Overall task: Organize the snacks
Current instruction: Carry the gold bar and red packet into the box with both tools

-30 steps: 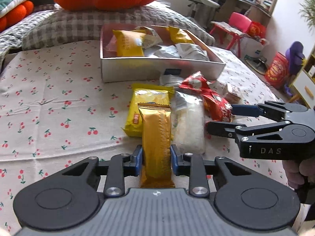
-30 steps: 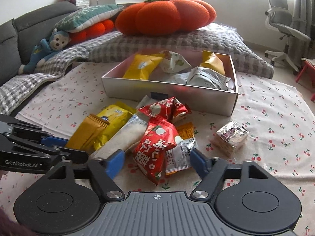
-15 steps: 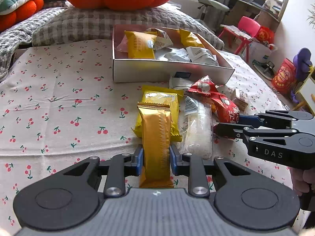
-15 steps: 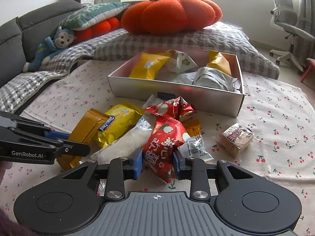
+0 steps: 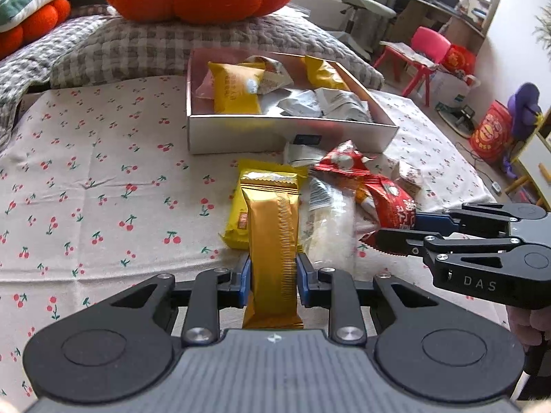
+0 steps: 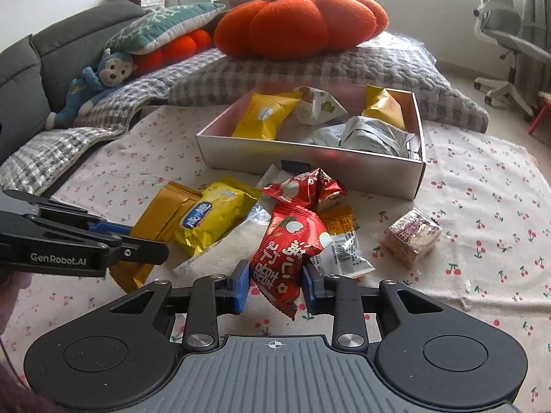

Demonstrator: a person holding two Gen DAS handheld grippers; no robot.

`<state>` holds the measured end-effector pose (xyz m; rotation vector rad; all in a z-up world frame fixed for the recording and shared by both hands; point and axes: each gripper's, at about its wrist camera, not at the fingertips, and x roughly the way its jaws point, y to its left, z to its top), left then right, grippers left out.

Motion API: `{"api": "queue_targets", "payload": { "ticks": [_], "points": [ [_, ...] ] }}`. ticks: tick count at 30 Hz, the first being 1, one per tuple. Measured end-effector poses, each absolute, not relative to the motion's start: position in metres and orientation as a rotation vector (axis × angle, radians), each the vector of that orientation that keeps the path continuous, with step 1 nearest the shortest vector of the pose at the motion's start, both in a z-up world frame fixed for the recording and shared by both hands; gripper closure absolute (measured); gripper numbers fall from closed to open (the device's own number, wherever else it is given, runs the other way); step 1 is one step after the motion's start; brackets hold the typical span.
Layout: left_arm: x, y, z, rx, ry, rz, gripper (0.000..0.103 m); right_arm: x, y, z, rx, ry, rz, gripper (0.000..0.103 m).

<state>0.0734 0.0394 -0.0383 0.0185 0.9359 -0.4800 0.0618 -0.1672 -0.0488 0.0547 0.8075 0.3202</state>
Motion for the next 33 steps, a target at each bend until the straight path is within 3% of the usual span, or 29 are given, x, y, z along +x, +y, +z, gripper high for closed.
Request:
{"api": "queue_targets", "payload": {
  "ticks": [20,33],
  "points": [
    [0.116,0.018,0.012,-0.085,0.827,-0.468,0.079,0.084,-0.198,-0.010,0.259,0.765,0.316,0.073],
    [0.171,-0.015,0.005,-0.088,0.825,-0.466,0.079,0.123,-0.230,-0.003,0.328,0.749,0.235,0.073]
  ]
}}
